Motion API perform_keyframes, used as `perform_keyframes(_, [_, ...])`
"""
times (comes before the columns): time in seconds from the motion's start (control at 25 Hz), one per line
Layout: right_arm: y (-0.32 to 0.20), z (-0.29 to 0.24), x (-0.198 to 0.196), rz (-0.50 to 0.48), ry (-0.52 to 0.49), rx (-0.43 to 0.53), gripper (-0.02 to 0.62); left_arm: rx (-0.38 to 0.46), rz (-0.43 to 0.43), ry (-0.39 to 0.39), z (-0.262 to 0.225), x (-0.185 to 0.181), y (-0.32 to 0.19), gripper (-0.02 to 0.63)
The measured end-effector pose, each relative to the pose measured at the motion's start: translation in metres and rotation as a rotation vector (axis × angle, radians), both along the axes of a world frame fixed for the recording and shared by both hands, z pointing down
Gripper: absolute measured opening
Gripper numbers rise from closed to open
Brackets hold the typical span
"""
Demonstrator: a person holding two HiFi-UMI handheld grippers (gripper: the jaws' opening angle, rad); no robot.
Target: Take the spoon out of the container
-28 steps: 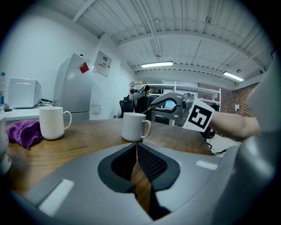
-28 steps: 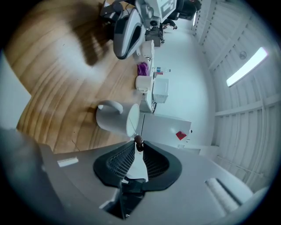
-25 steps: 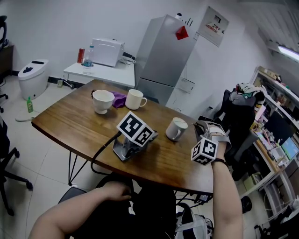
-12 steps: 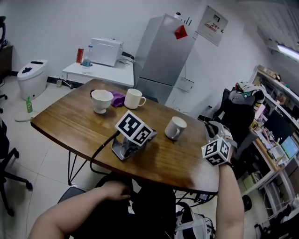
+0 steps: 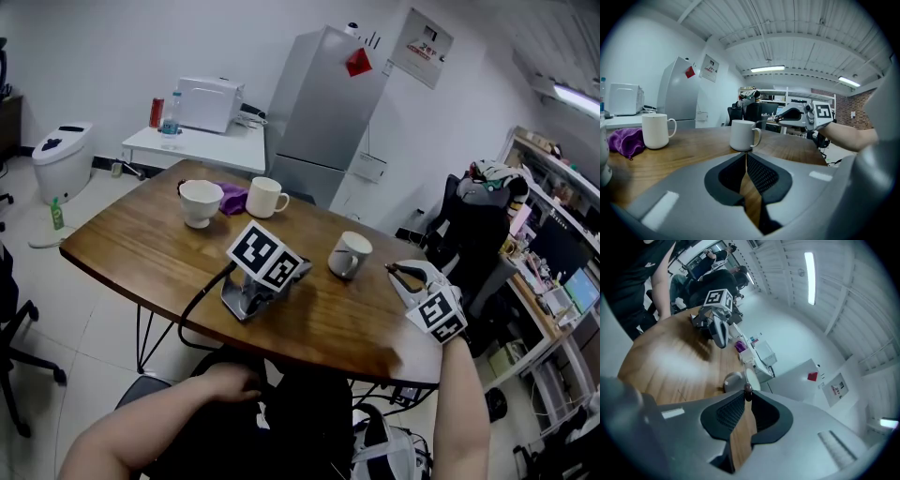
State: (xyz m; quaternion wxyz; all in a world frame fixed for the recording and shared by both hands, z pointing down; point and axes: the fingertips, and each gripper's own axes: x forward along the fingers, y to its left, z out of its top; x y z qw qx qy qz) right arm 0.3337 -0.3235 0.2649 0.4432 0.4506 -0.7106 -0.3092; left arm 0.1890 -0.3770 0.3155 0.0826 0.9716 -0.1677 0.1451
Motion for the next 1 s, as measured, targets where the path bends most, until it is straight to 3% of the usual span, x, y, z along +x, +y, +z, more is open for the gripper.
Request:
perform_keyframes(0.4, [0.006,0.052,0.006,-0.022,-0.094,-0.338,0.046,0.0,0.001,-0.001,0.0,0.0,0.0,0.011])
perform_keyframes(0.8, [-0.001,0.076,0.033,0.181,-0.267,-0.666,0.048,0.0,0.001,-0.001,0.0,-0.001,0.0,0.011])
perform_keyframes(1.0, [-0.005,0.087,0.041,0.273,-0.282,-0.762,0.051,0.0,0.0,0.0,0.0,0.0,0.0,0.011])
